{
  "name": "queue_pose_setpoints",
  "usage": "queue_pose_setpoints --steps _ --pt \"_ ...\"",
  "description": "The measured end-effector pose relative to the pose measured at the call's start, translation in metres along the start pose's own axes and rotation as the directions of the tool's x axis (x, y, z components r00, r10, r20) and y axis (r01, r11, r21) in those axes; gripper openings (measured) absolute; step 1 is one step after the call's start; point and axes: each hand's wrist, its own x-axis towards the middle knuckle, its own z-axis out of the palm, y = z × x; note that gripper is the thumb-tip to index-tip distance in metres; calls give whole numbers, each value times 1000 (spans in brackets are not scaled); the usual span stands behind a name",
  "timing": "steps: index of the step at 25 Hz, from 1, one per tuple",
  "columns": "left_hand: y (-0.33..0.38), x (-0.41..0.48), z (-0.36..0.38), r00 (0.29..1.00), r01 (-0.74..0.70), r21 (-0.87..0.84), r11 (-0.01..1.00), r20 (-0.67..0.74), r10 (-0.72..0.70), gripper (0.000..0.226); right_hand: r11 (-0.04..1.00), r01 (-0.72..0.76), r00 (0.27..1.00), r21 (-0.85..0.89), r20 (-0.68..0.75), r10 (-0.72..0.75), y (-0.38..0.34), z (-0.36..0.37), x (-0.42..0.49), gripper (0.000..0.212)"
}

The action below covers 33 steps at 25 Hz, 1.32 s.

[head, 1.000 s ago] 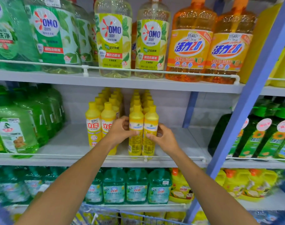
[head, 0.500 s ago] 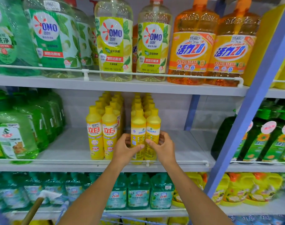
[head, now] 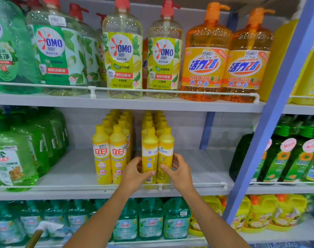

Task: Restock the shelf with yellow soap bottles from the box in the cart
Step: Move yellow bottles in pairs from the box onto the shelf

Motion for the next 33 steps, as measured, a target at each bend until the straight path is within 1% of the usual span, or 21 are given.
queue_pose_setpoints --steps 2,4,5,7,9,10,11,12,14,15,17,19,21,23,24,26,28,29,31,33 --pt "3 -2 7 997 -8 24 1000 -73 9 51 998 -2 995 -57 -102 -4 -2 11 -5 62" --pt "6 -3 8 995 5 30 1000 -99 -2 53 999 -7 989 -51 -146 -1 -2 16 -9 63" --pt "5 -3 5 997 19 5 1000 -73 -19 55 999 -6 991 -37 -134 1 -2 14 -9 63" --pt "1 -1 -3 998 43 -67 997 39 -41 59 1000 -12 999 1 -35 12 -4 4 -6 64" --pt "-5 1 -9 993 41 -57 998 113 -34 61 999 -22 997 34 76 19 -2 -5 -3 62" --pt "-8 2 -8 994 34 -34 999 108 -30 61 999 -23 995 25 99 21 1 -6 -3 59" --pt "-9 2 -5 996 26 -9 1000 81 -25 61 1000 -25 996 4 86 24 4 -4 -5 56" --pt "-12 3 0 999 27 27 999 41 -28 61 999 -32 999 -34 39 33 6 1 -7 55" --pt "-13 2 11 997 58 119 991 -54 -52 61 991 -61 995 -119 -88 50 6 11 -10 58" --pt "-15 2 14 994 77 139 987 -85 -66 62 985 -82 989 -153 -138 61 5 14 -11 60" --pt "-17 5 17 991 90 136 987 -115 -75 67 980 -117 982 -160 -169 89 1 16 -14 60" --pt "-12 4 12 993 95 87 992 -76 -88 67 985 -127 987 -115 -118 114 2 13 -16 59" --pt "-8 2 3 997 76 -3 997 17 -76 61 995 -100 995 -25 -10 100 4 5 -16 55" --pt "-9 2 -2 997 50 -12 999 57 -49 54 997 -71 996 -10 56 72 8 -1 -15 52" --pt "-11 2 -2 998 43 4 999 37 -43 53 997 -72 996 -28 51 73 9 -1 -14 49" --pt "-11 2 3 998 62 63 996 -36 -59 62 994 -75 997 -76 -29 73 8 5 -14 47" --pt "-20 8 10 992 97 128 987 -98 -85 71 987 -82 992 -140 -107 67 4 13 -13 53" --pt "-21 9 12 990 94 133 987 -117 -78 72 982 -85 990 -167 -122 65 4 15 -13 56" --pt "-18 5 11 992 72 83 994 -110 -63 69 982 -72 994 -174 -95 57 9 14 -13 60" --pt "-16 0 8 996 71 11 997 -54 -70 61 987 -69 998 -147 -14 68 14 10 -12 60"
